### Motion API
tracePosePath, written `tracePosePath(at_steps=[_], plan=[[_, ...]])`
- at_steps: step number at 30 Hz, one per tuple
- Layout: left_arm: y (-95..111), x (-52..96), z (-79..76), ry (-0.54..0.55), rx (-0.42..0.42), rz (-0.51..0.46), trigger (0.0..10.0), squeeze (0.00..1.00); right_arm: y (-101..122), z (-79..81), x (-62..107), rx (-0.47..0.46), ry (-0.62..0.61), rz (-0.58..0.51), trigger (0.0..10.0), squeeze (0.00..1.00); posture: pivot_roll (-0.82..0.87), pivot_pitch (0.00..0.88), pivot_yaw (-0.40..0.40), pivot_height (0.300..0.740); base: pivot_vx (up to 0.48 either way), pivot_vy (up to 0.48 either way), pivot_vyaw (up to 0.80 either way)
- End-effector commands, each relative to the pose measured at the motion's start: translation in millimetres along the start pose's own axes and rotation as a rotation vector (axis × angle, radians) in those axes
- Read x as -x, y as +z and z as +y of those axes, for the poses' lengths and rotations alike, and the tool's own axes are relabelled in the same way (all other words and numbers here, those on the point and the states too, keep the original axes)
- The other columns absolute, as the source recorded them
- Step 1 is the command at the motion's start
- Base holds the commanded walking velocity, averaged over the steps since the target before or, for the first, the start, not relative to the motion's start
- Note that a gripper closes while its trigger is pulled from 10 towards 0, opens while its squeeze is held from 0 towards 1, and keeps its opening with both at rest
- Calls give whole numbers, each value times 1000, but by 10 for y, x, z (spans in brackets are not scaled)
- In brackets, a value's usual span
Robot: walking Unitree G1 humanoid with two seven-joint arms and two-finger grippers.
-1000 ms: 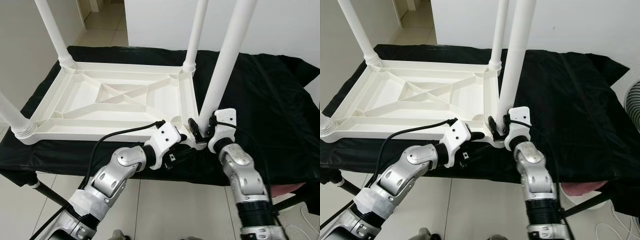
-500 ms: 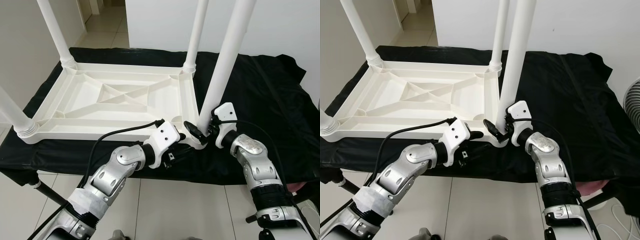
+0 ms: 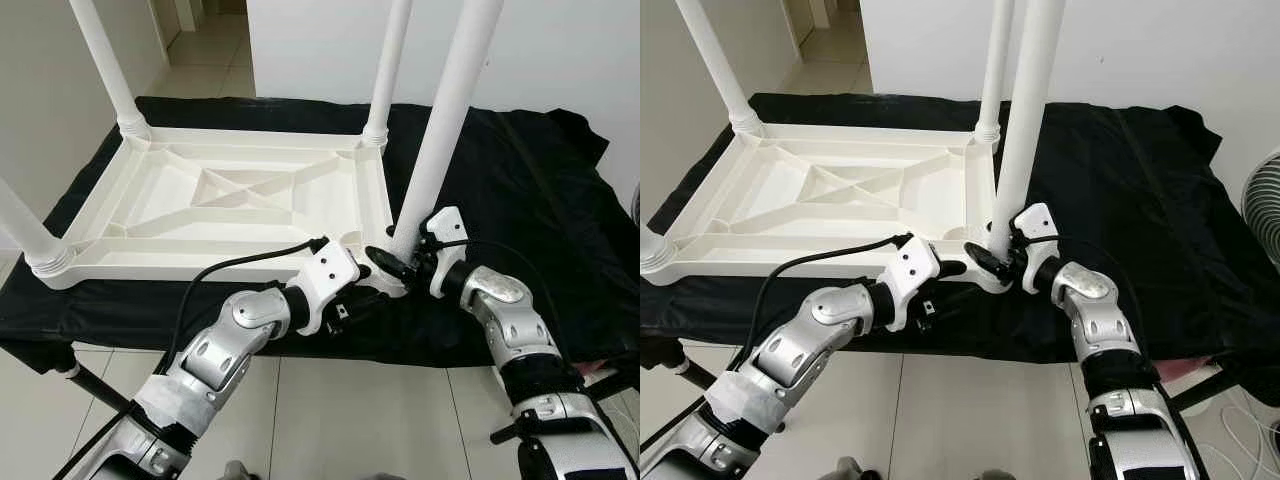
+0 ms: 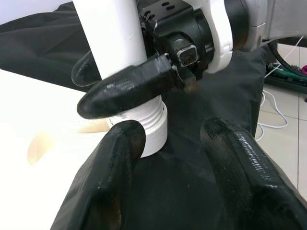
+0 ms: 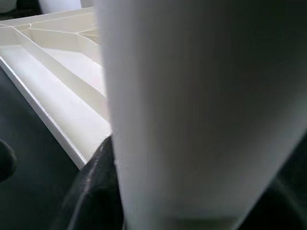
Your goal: Building children table
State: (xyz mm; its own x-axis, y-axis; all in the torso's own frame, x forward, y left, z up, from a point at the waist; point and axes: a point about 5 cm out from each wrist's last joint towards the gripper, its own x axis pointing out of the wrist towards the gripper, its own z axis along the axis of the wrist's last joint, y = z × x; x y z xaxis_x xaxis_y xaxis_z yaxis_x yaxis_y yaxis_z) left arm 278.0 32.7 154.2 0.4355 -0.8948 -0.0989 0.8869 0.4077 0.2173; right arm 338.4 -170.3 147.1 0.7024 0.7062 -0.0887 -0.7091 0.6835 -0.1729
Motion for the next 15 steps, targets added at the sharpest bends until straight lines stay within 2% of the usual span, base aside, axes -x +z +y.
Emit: tracePosePath(at_steps=[1, 5, 6, 15], plan=[[-12, 15, -52, -86, 8, 2, 10000, 0, -64, 43, -10, -15, 38, 12, 0, 0, -121, 37, 40, 740, 0, 0, 0], [-11, 11, -54, -89, 9, 1, 10000, 0, -93, 36, -2, -18, 51, 6, 0, 0, -123, 38, 39, 740, 0, 0, 0], [-11, 10, -54, -89, 9, 1, 10000, 0, -105, 32, 0, -29, 19, 1, 10000, 0, -123, 38, 39, 740, 0, 0, 0], [-12, 7, -62, -90, 9, 0, 10000, 0, -93, 44, 9, -56, -79, -12, 10000, 0, -126, 39, 35, 740, 0, 0, 0]])
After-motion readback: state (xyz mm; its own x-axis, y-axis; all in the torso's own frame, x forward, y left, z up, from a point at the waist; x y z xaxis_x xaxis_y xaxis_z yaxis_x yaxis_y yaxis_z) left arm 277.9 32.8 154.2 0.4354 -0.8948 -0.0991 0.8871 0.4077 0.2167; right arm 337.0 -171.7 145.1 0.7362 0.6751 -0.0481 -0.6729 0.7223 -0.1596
